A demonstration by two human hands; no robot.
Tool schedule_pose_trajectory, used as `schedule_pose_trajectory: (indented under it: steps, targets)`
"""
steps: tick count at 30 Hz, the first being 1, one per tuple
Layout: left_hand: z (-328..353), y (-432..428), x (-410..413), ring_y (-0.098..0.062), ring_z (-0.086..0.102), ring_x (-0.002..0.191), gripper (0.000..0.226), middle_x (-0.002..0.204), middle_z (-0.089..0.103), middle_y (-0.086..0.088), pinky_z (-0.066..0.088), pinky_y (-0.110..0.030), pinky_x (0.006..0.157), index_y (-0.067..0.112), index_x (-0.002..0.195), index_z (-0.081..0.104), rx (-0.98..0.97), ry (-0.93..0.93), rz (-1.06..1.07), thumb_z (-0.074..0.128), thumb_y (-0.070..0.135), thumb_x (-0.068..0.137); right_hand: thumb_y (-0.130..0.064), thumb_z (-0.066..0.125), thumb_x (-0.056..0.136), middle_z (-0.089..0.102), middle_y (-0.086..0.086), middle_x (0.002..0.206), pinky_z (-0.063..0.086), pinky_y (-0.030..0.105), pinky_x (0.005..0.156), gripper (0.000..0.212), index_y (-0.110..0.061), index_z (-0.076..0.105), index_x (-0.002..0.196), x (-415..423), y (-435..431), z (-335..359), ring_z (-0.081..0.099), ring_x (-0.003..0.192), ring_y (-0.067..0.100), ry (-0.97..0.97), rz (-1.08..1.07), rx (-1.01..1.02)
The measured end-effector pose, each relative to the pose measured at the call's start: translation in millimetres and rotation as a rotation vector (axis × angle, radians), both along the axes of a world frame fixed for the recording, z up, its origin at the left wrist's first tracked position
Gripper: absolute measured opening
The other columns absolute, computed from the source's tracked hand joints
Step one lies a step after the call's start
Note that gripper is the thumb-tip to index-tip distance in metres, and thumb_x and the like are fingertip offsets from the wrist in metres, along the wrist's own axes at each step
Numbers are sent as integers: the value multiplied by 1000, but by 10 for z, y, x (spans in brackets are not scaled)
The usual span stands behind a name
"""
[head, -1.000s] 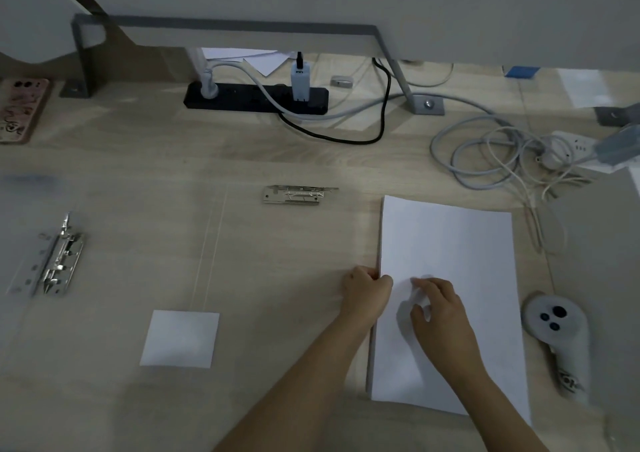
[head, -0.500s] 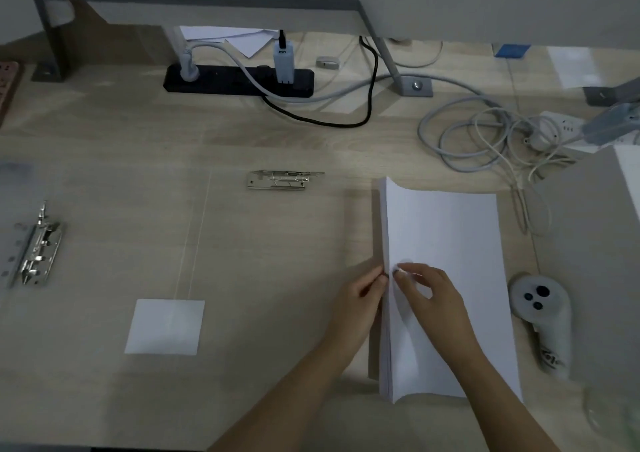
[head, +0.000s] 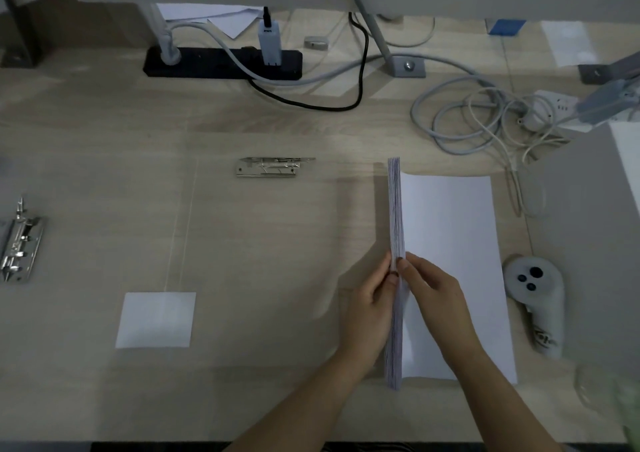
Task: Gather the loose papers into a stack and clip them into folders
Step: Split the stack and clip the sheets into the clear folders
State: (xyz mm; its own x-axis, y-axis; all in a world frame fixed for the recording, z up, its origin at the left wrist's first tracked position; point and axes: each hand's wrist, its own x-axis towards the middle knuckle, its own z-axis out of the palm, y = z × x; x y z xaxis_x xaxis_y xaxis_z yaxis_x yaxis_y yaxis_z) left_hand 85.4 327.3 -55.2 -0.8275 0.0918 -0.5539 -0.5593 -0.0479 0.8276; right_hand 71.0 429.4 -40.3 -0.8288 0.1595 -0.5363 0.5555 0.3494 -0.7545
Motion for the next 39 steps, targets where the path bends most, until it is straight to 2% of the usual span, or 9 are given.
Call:
schedule_pose_trajectory:
  steps: [8, 14, 17, 19, 23, 27, 31, 34, 39]
  targets:
    - [26, 5, -3, 20, 49, 109, 37, 126, 52, 21, 37, -4, 96, 37, 131, 41, 5, -15, 9, 41, 19, 98, -39, 50, 91, 59, -4, 131, 36, 38, 111, 41, -21, 58, 127, 3, 10, -17, 51, 124, 10, -11, 2, 1]
    - [31, 7, 3, 4, 49, 119, 40, 136, 47, 13, 38, -17, 106, 29, 138, 39, -6, -41, 11, 40, 23, 98, -35, 46, 94, 58, -3, 130, 37, 32, 109, 40, -15, 57, 127, -4, 3, -47, 52, 121, 12, -2, 27, 55]
    - [35, -22, -7, 0, 40, 128, 43, 143, 41, 12, 31, -24, 112, 27, 141, 36, -35, -73, 27, 40, 24, 98, -29, 46, 95, 62, -9, 97, 42, 25, 92, 24, -16, 65, 100, -9, -5, -74, 57, 93, 5, 17, 11, 121]
    - [8, -57, -28, -3, 34, 134, 46, 147, 37, 10, 27, -29, 115, 25, 144, 32, -68, -89, 27, 40, 25, 98, -27, 46, 95, 43, -18, 69, 36, 20, 74, 23, -31, 49, 72, -20, -18, -100, 41, 65, -3, 22, -2, 156]
    - [-26, -70, -44, -5, 35, 134, 47, 147, 36, 11, 29, -24, 113, 25, 144, 31, -206, -36, 36, 40, 21, 97, -23, 47, 94, 31, -18, 62, 26, 11, 59, 36, -38, 33, 65, -25, -39, -99, 32, 57, -1, 65, -16, 161]
    - [96, -31, -155, 9, 42, 114, 41, 134, 43, 14, 32, 3, 86, 27, 137, 37, -284, 49, -18, 44, 21, 97, -26, 46, 95, 51, -14, 74, 35, 14, 69, 18, -28, 56, 80, 5, -19, -127, 45, 66, -1, 73, -1, 142]
    - [220, 27, -332, 0, 50, 105, 48, 114, 47, 17, 36, -10, 81, 21, 138, 34, -142, -146, -136, 43, 40, 95, -30, 41, 97, 56, -11, 117, 36, 11, 92, 35, -20, 56, 126, 34, -58, -72, 52, 110, 5, 59, 32, 140]
    - [126, 31, -390, -19, 46, 126, 53, 137, 47, 3, 36, -28, 99, 17, 140, 34, -244, -199, -106, 42, 42, 94, -31, 37, 97, 55, -3, 134, 33, 25, 105, 39, -18, 53, 130, 68, -56, -75, 50, 125, 14, 25, -8, 119]
    - [-30, 97, -399, -23, 55, 111, 39, 127, 56, -5, 44, -34, 91, 12, 130, 42, -423, -195, 36, 45, 23, 93, -23, 40, 98, 58, 0, 130, 37, 32, 107, 33, -17, 57, 125, 89, 2, -96, 53, 121, 16, 22, -47, 82]
